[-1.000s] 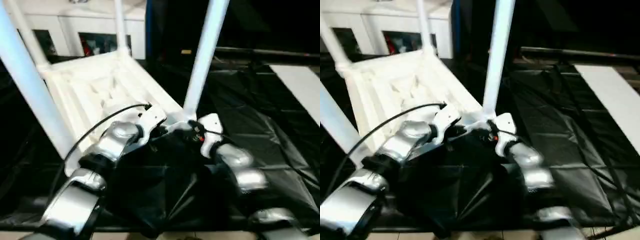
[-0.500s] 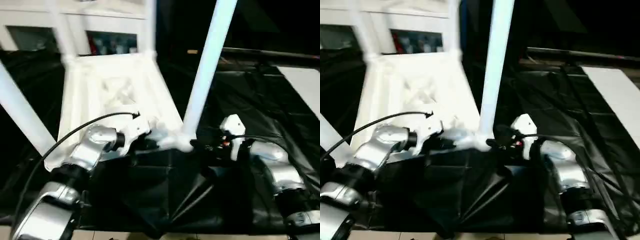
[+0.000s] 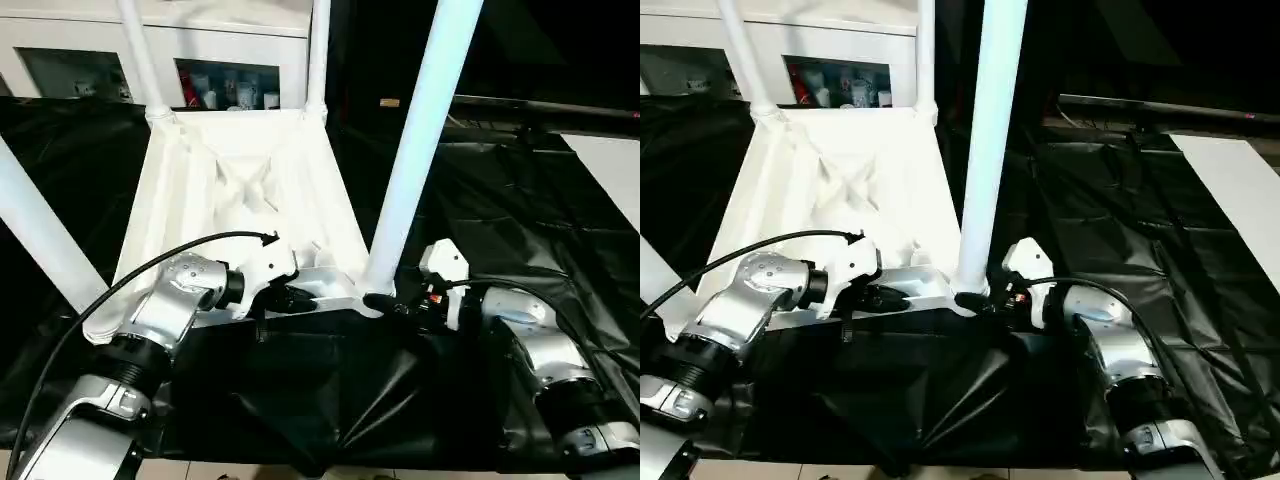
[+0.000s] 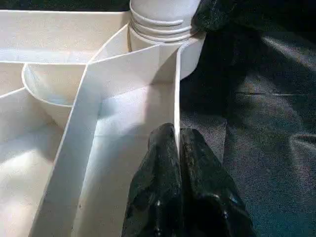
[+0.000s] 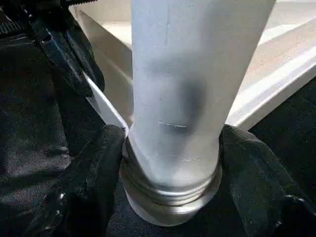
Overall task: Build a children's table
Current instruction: Rotate leg to tighten
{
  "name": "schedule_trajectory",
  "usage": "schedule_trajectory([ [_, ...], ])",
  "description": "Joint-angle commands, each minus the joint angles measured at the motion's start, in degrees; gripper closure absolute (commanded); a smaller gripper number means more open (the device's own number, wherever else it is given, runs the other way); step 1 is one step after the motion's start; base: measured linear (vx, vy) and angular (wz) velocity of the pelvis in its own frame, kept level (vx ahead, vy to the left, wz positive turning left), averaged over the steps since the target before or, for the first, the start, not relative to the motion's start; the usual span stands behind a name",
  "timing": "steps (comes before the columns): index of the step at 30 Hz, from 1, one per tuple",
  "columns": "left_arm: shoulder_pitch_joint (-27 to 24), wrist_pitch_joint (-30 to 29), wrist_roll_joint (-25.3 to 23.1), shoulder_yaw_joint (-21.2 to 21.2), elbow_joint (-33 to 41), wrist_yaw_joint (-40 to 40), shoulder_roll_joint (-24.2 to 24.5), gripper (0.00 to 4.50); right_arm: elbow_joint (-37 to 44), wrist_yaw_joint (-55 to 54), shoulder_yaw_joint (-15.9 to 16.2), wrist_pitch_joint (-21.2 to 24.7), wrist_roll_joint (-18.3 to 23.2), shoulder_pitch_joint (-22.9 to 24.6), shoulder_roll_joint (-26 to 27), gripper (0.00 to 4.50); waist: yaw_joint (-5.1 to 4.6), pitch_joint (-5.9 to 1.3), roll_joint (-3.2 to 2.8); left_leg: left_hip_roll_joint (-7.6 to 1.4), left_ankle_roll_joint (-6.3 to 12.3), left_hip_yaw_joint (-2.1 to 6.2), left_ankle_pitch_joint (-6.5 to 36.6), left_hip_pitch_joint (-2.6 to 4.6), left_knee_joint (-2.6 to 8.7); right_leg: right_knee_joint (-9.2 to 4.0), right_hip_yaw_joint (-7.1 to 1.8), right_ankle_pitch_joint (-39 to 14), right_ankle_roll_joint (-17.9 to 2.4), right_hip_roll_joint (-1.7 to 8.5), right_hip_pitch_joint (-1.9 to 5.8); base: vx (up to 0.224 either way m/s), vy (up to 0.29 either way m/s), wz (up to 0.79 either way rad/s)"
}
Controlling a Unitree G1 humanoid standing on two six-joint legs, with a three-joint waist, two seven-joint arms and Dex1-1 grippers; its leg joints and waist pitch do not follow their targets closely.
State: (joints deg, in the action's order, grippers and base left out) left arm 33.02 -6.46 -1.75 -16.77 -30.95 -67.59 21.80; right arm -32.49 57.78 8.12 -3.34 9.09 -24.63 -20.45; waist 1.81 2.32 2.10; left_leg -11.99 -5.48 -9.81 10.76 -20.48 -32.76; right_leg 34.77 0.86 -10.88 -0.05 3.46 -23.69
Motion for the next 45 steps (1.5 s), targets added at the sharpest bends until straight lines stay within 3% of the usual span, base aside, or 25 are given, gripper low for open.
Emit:
schedule_trajectory([
  [1,-1.2,-0.6,0.9,-2.2,1.3,-1.7,-1.1,4.5,-0.8,0.5,0.4,0.0,0.0,-0.6,0.5,1.35,-0.14,-3.24,0.45,-0.65,4.38,-0.67,8.4,-0.06,2.91,-3.54,-1.45,-4.8,-14.0,2.68,3.42,0.0,0.0,0.0],
  [7,-1.6,-1.0,0.9,-2.1,1.6,-2.0,-0.8,4.5,-1.0,1.7,0.3,1.0,0.9,-0.7,0.4,1.85,-0.14,-3.33,0.54,-0.61,5.09,-0.74,7.4,-0.04,2.75,-3.35,-1.44,-3.0,-14.6,2.64,3.47,0.0,0.0,0.0],
  [19,-2.4,-2.9,0.9,-2.0,2.4,-1.9,-1.0,4.5,-1.7,1.3,-0.6,1.2,1.3,-0.1,1.4,1.91,-0.12,-3.33,0.47,-0.59,5.15,-0.7,7.2,-0.04,2.7,-3.29,-1.4,-3.6,-14.6,2.63,3.48,0.0,0.0,0.0],
  [21,-1.6,-3.7,-0.3,-1.1,-0.1,2.9,-2.7,4.5,-5.3,-6.9,-2.2,0.1,-0.7,-1.1,3.7,1.91,-0.32,-3.03,0.39,-0.58,4.04,-0.66,8.8,-0.04,2.94,-3.69,-1.31,-6.8,-14.2,2.66,3.28,0.0,0.0,0.0],
  [23,-0.2,-4.4,-1.6,0.2,-3.6,9.3,-5.1,4.5,-8.8,-16.1,-3.8,0.0,-2.3,-2.1,6.1,1.91,-0.75,-2.59,0.47,-0.49,2.21,-0.67,12.8,0.22,3.19,-4.57,-1.28,-14.8,-12.5,2.68,2.83,0.0,0.0,0.0],
  [24,0.6,-5.3,-2.0,0.8,-5.2,12.3,-6.3,4.5,-10.0,-20.0,-4.5,-0.1,-2.8,-2.4,7.2,1.91,-0.94,-2.46,0.49,-0.32,1.04,-0.48,15.2,0.45,3.26,-5.02,-1.27,-20.8,-10.7,2.8,2.66,0.0,0.0,0.0],
  [26,1.6,-5.9,-2.2,1.9,-7.3,16.2,-7.7,4.5,-11.0,-24.6,-5.6,0.4,-3.0,-2.8,8.6,1.91,-1.21,-2.56,0.48,-0.26,0.05,-0.17,17.1,0.58,3.29,-5.53,-1.29,-25.9,-8.3,2.86,2.37,0.0,0.0,0.0],
  [28,3.9,-7.3,-3.1,3.3,-11.7,24.1,-10.4,4.5,-12.8,-35.3,-8.8,0.8,-2.4,-3.6,12.2,1.91,-1.38,-2.55,0.39,-0.2,0.07,-0.15,17.0,0.51,3.35,-5.59,-1.41,-25.8,-7.8,2.8,2.16,0.0,0.0,0.0],
  [34,7.3,-6.1,-5.0,3.4,-17.5,31.5,-13.4,4.5,-15.7,-46.9,-9.9,2.7,-3.3,-5.4,17.5,1.91,-1.42,-2.91,0.13,-0.11,0.63,-0.12,16.3,0.17,3.42,-5.17,-1.33,-19.5,-8.7,2.56,2.46,0.0,0.0,0.0],
  [38,8.1,-5.1,-6.2,2.7,-19.1,32.3,-14.3,4.5,-15.9,-45.9,-8.5,0.9,-4.3,-5.9,19.3,1.91,-1.26,-2.92,0.15,-0.09,1.21,-0.25,16.2,0.15,3.36,-5.18,-1.45,-18.1,-9.1,2.66,2.51,0.0,0.0,0.0],
  [41,7.9,-4.6,-6.3,2.3,-18.8,31.9,-14.0,4.5,-14.7,-43.7,-9.3,-0.7,-2.8,-5.4,19.3,1.91,-1.2,-2.82,0.25,-0.19,1.57,-0.23,17.0,0.13,3.46,-5.32,-1.39,-19.4,-8.8,2.74,2.49,0.0,0.0,0.0],
  [43,8.1,-4.0,-6.3,2.2,-19.5,31.9,-13.9,4.5,-13.5,-42.5,-10.1,-1.9,-1.5,-5.1,19.4,1.21,-1.02,-2.9,0.31,-0.27,1.76,-0.23,16.7,0.14,3.46,-5.32,-1.45,-19.1,-8.8,2.81,2.49,0.0,0.0,0.0],
  [45,7.8,-2.9,-6.3,1.8,-19.3,30.9,-13.6,4.5,-11.2,-40.1,-10.6,-2.2,-0.2,-4.4,18.5,1.19,-0.82,-2.81,0.38,-0.27,2.23,-0.25,16.5,0.03,3.54,-5.25,-1.43,-18.4,-8.8,2.76,2.66,0.0,0.0,0.0],
])
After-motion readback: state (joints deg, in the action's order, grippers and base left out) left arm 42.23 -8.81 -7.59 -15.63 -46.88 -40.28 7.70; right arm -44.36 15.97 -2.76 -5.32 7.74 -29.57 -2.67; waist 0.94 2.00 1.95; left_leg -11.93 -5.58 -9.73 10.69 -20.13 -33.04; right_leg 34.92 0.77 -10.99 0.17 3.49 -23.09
